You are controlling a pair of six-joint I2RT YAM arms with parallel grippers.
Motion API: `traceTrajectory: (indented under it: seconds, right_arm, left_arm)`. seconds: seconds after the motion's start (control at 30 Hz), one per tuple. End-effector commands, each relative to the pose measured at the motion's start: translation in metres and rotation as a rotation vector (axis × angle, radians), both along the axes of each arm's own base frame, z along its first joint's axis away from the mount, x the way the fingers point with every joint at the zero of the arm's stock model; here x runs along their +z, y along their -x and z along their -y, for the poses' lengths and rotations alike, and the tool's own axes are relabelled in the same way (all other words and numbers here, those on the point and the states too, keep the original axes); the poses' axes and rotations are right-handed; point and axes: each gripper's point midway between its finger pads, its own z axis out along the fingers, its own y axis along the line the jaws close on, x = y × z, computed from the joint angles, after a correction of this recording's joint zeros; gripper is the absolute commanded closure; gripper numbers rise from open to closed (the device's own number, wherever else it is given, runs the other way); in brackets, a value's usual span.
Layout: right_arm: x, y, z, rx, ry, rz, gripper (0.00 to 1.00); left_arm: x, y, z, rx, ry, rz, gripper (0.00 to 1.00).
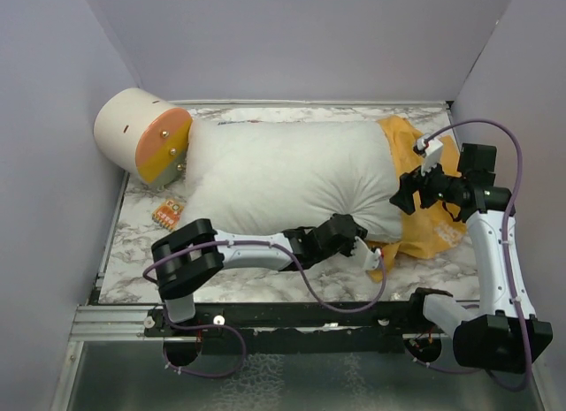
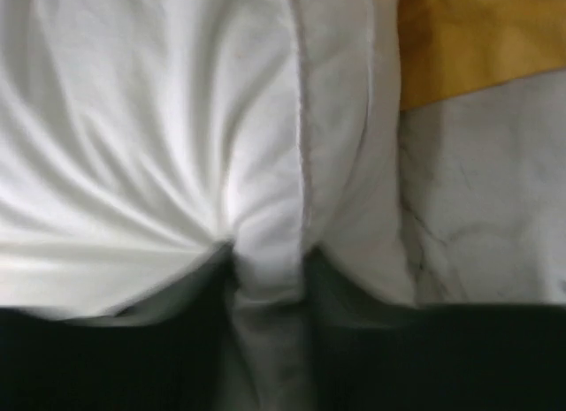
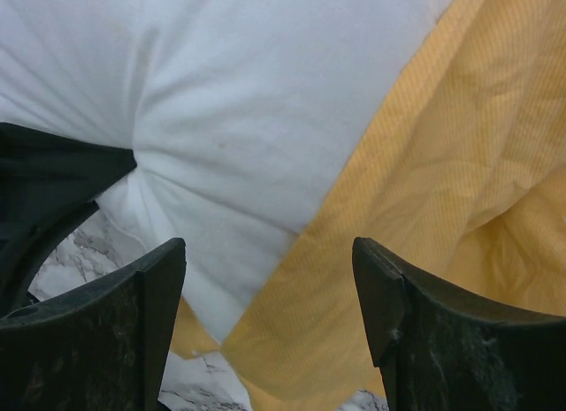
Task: Put the pillow into the pillowcase
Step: Stuff the pillow into the pillowcase.
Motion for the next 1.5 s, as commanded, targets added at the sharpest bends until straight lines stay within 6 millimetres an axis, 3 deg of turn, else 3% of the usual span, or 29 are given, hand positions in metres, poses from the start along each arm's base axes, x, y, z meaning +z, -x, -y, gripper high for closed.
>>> traceTrajectory:
  seconds: [0.0,0.23,0.4,0.57,0.8,0.97,1.27,1.47]
  right_arm:
    - [-0.006,-0.003,0.009,-0.035,0.034,-0.017,0.25]
    - [0.002,-0.014,0.03,-0.13,0.115,-0.001,0.25]
    - [-0.013,-0.025,0.052,-0.225,0.182,-0.013,0.26]
    - [-0.01,-0.05,0.068,-0.291,0.218,0.04,0.28]
    - [0.006,-0.087,0.063,-0.265,0.162,0.093,0.4]
    - [-0.002,-0.099,0.059,-0.249,0.134,0.055,0.54]
    - [-0.03,-0.1,0.064,-0.251,0.16,0.004,0.55]
    - [-0.028,-0.098,0.057,-0.223,0.133,0.005,0.55]
  left_arm:
    - [0.017,-0.049,0.009,0.203,0.105,0.036,0.97]
    - [0.033,-0.072,0.044,0.283,0.325,-0.327,1.0]
    - [0.045,-0.086,0.055,0.318,0.434,-0.598,1.0]
    - [0.048,-0.088,0.058,0.308,0.496,-0.778,1.0]
    - [0.041,-0.082,0.062,0.294,0.493,-0.844,1.0]
    - [0.037,-0.08,0.062,0.294,0.491,-0.869,1.0]
    - [0.034,-0.078,0.061,0.292,0.494,-0.895,1.0]
    - [0.035,-0.077,0.061,0.291,0.501,-0.908,1.0]
